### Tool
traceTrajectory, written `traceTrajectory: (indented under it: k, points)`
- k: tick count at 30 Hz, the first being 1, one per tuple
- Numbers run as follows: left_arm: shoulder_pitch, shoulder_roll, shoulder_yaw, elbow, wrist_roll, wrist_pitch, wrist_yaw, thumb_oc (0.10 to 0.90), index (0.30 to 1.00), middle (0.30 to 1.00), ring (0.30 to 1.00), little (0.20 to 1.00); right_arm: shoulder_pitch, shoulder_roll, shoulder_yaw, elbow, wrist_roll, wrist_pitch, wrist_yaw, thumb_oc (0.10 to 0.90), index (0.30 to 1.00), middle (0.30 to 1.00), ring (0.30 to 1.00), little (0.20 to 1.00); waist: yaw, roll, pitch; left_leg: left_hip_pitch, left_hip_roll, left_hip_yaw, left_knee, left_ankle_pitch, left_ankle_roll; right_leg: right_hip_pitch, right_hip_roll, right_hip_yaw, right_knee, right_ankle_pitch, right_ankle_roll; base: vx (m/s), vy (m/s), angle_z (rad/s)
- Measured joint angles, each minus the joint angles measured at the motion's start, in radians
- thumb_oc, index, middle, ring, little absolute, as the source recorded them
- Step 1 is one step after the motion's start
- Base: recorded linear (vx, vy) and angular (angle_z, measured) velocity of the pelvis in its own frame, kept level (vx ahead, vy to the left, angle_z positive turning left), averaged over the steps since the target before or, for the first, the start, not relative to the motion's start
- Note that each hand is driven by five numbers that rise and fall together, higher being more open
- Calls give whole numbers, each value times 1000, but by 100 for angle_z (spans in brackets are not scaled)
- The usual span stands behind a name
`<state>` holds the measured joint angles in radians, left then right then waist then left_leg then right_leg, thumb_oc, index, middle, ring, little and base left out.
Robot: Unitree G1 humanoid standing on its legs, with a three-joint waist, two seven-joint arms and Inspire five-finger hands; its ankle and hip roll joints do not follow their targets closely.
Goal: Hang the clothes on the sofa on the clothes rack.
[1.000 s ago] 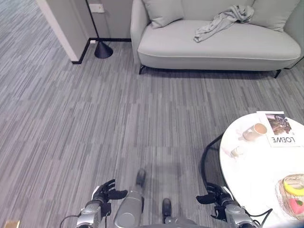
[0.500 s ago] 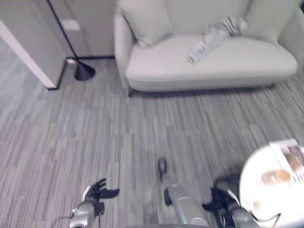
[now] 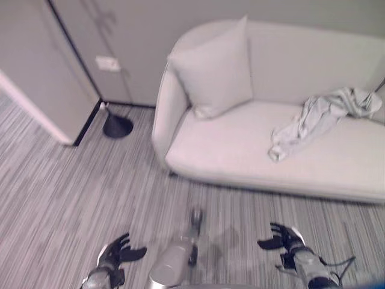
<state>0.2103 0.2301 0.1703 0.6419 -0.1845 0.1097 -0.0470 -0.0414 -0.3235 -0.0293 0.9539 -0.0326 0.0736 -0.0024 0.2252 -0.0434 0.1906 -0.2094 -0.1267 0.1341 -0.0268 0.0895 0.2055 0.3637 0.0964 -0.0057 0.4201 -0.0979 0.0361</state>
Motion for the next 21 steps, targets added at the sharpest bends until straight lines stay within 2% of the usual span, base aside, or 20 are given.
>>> traceTrajectory:
  k: [1,2,3,4,5,6,7,8,10,11,12,13,14,15,16,17,18,19,20,21]
  points:
    - [2,-64,27,52,0,-1,9,800,900,900,900,900,-13,-17,-22,-77,3,-63,-4,800,900,900,900,900,-19,97,-28,-14,55,-21,157,12,-19,-196,-67,-6,400,-11,-59,355,-37,-243]
    - [-2,-55,0,64,5,-1,20,800,900,900,900,900,-14,-19,-13,-130,3,-80,-4,800,900,900,900,900,-63,130,-51,-6,66,-22,169,-24,-58,-318,-82,-2,506,-35,-84,332,-121,-163]
    - [-37,-50,-21,58,12,-4,14,800,900,900,900,900,19,-38,1,-167,3,-77,-5,800,900,900,900,900,-110,161,-73,35,68,-43,116,-24,-59,-392,-87,-19,469,-62,-109,258,-107,3]
    - [-94,-55,-17,51,15,-21,12,800,900,900,900,900,57,-62,-1,-186,2,-61,-2,800,900,900,900,900,-123,183,-70,94,66,-76,59,-15,-70,-433,-120,-71,361,-112,-128,271,-134,36]
    - [-148,-66,-11,49,16,-48,18,800,900,900,900,900,80,-75,-14,-175,0,-30,-2,800,900,900,900,900,-121,197,-66,162,66,-116,5,-15,-75,-435,-156,-143,175,-156,-126,221,-155,42]
    - [-201,-64,-8,37,20,-88,19,800,900,900,900,900,99,-77,-17,-154,0,-3,-10,800,900,900,900,900,-127,182,-66,218,66,-160,-30,-26,-100,-475,-178,-154,-38,-151,-111,265,-241,91]
    - [-271,-88,60,42,23,-98,21,800,900,900,900,900,95,-98,-2,-126,0,4,-14,800,900,900,900,900,-179,150,-43,295,42,-208,-20,-55,-147,-616,-277,-122,-532,125,-39,117,-422,99]
    - [-237,-96,77,64,25,-86,32,800,900,900,900,900,108,-98,8,-129,0,4,-12,800,900,900,900,900,-189,144,-26,360,44,-188,3,-71,-173,-627,-249,-78,-531,275,-51,111,-590,96]
    - [-163,-87,88,76,28,-79,36,800,900,900,900,900,132,-96,34,-122,0,3,-11,800,900,900,900,900,-188,111,-40,374,55,-182,95,-122,-250,-541,-211,-45,-524,323,-55,50,-365,44]
    - [-133,-84,104,77,30,-67,43,800,900,900,900,900,172,-94,33,-159,0,-2,-12,800,900,900,900,900,-187,73,-56,323,40,-201,215,-159,-310,-440,-250,-67,-526,449,-161,31,-109,64]
    - [-127,-83,102,63,29,-76,43,800,900,900,900,900,178,-96,26,-165,-1,-3,-12,800,900,900,900,900,-149,35,-46,246,37,-159,335,-255,-264,-443,-273,-83,-523,360,-177,51,-159,122]
    - [-128,-65,83,39,29,-79,33,800,900,900,900,900,121,-93,-12,-147,-2,10,-27,800,900,900,900,900,-139,-13,-11,115,53,-155,344,-313,-210,-444,-303,-62,-523,337,-171,69,-201,113]
    - [-131,-55,74,23,30,-79,33,800,900,900,900,900,90,-82,-47,-134,-2,10,-28,800,900,900,900,900,-143,-41,5,64,58,-157,271,-304,-196,-447,-317,-62,-522,334,-168,59,-141,127]
    - [-113,-49,70,-11,30,-80,35,800,900,900,900,900,37,-82,-102,-127,-2,9,-28,800,900,900,900,900,-130,-28,8,123,105,-196,-101,-124,-186,-446,-285,-62,-521,337,-138,39,-91,65]
    - [-116,-52,53,0,32,-64,42,800,900,900,900,900,-14,-114,-151,-162,-2,-21,-31,800,900,900,900,900,-95,42,52,197,187,-147,-82,19,-219,-411,-226,-52,-477,228,-9,32,-81,28]
    - [-135,-46,44,23,33,-60,51,800,900,900,900,900,-45,-114,-158,-185,-2,-40,-37,800,900,900,900,900,-95,30,51,195,177,-146,-82,2,-232,-380,-230,-50,-525,213,6,15,-43,-24]
    - [-145,-44,44,25,33,-59,58,800,900,900,900,900,-109,-111,-125,-212,-2,-64,-33,800,900,900,900,900,-95,26,60,196,176,-133,-81,3,-234,-370,-226,-60,-524,247,0,16,-52,-15]
    - [-148,-45,44,19,33,-61,57,800,900,900,900,900,-116,-104,-109,-215,-2,-66,-31,800,900,900,900,900,-100,24,61,196,174,-132,-68,3,-234,-360,-229,-61,-517,251,2,7,-24,15]
    - [-151,-48,37,-12,33,-68,46,800,900,900,900,900,-114,-62,-96,-193,-2,-60,-25,800,900,900,900,900,-116,2,43,187,163,-142,-57,-78,-227,-340,-253,-50,-516,257,11,3,-21,43]
    - [-153,-53,22,-23,33,-70,42,800,900,900,900,900,-100,-62,-95,-177,-2,-54,-23,800,900,900,900,900,-119,23,26,217,193,-133,-80,-17,-209,-339,-235,-41,-515,250,22,4,-16,33]
